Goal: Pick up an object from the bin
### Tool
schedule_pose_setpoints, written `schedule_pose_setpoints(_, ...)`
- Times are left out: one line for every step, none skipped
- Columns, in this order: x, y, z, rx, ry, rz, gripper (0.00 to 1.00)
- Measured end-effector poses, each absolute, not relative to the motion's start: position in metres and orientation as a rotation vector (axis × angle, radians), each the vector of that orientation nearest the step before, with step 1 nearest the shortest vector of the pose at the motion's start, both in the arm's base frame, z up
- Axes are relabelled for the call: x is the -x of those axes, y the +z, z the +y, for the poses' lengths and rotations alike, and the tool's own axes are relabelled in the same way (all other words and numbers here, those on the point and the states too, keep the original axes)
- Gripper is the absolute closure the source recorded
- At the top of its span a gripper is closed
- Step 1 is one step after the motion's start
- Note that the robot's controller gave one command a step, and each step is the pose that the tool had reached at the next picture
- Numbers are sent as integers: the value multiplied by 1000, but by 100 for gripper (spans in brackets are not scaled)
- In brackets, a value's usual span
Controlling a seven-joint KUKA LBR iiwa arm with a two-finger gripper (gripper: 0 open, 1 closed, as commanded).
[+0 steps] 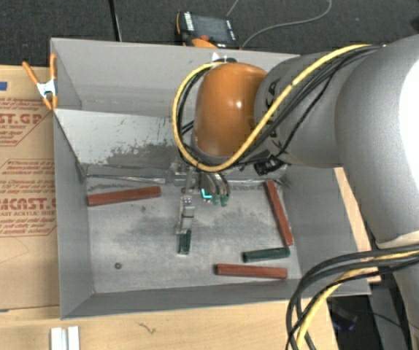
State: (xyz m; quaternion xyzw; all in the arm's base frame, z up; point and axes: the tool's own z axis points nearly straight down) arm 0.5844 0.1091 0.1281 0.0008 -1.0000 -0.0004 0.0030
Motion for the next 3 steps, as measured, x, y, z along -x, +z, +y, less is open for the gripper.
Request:
schedule_pose_setpoints(-528,70,50,-253,0,-3134,0)
schedule_pose_setpoints(-513,70,77,-146,-2,-3140,0)
schedule_pose_setpoints(-515,72,76,-144,-2,-3148,100)
